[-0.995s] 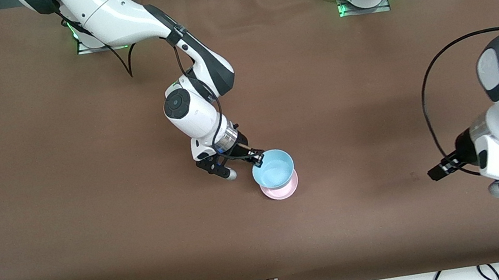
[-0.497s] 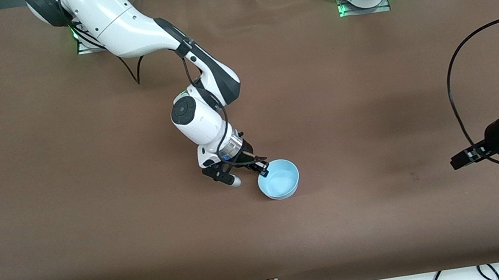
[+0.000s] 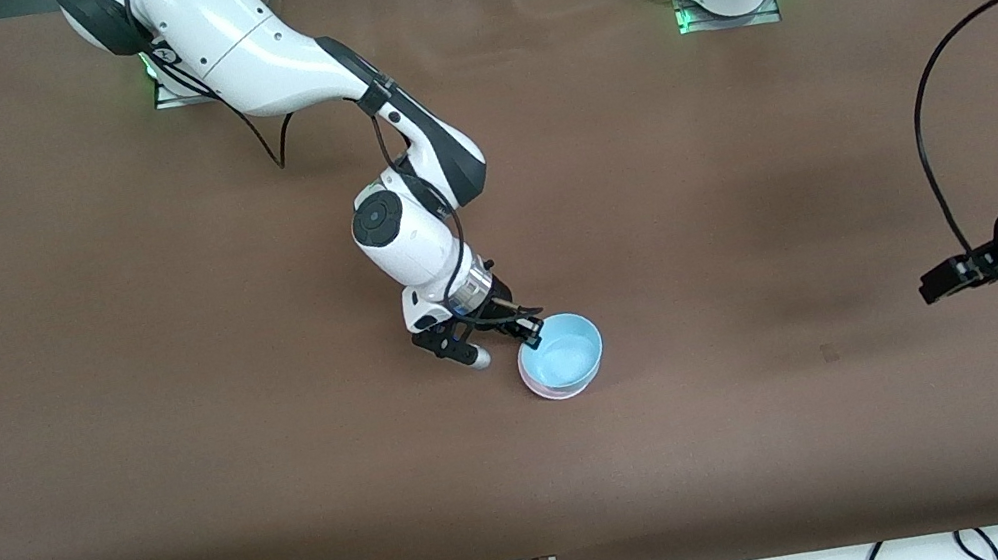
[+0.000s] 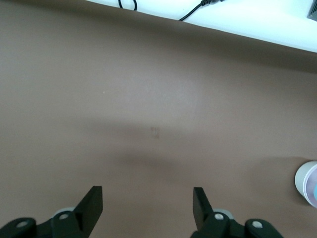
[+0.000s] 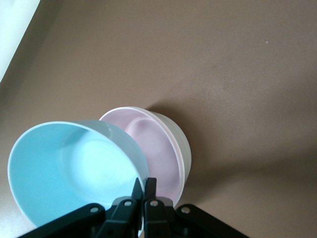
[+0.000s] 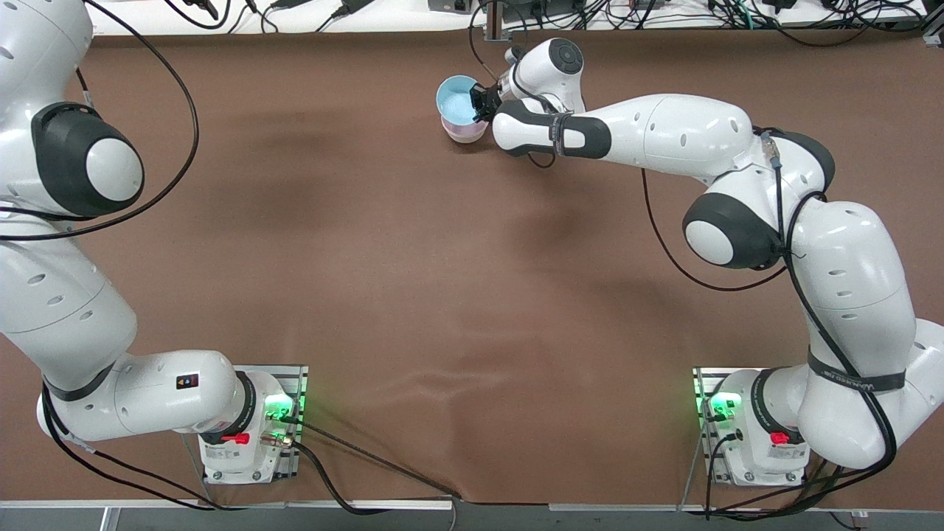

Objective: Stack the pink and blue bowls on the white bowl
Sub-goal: 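Open the right gripper off the blue bowl while the left gripper returns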

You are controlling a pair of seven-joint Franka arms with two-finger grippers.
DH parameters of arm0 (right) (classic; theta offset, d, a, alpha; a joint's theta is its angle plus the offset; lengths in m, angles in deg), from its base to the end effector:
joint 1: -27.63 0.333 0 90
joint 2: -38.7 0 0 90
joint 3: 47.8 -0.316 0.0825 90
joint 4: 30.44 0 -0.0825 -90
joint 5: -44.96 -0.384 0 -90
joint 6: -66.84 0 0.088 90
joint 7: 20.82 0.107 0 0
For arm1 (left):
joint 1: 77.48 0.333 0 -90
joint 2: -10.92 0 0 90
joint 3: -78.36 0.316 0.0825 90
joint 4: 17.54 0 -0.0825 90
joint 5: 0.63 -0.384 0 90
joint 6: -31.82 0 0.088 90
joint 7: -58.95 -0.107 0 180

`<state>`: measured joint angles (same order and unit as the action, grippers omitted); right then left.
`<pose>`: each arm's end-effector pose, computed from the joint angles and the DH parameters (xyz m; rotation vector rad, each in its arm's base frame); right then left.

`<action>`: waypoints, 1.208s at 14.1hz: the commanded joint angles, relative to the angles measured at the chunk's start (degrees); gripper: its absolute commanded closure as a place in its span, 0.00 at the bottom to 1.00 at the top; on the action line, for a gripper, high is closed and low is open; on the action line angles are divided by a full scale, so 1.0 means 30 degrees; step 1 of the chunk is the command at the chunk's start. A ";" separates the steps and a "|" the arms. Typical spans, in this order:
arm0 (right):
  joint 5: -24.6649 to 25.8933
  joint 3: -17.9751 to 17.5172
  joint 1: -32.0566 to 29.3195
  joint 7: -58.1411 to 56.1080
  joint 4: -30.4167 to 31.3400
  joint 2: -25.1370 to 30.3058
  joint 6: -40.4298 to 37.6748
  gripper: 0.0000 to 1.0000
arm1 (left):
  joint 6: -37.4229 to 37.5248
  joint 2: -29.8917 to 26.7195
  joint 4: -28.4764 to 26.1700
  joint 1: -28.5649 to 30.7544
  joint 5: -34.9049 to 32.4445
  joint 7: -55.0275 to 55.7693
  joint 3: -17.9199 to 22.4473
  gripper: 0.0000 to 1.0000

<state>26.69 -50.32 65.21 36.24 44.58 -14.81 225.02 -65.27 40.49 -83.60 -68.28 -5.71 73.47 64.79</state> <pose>0.6138 0.4863 0.2288 -2.4915 0.7555 -0.2284 0.7071 -0.0032 0.5135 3.0924 0.3102 0.0519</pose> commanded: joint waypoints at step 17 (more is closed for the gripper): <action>0.0524 0.0166 -0.0075 -0.0063 -0.0103 -0.0066 -0.1421 0.00 | -0.1856 -0.8654 -0.9587 -0.0219 0.1311 -0.2642 0.1031 0.14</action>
<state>27.52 -49.88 65.16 36.15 44.58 -15.70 223.58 -68.03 20.25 -104.80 -65.73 -3.03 66.88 64.85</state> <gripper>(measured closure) 0.634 0.145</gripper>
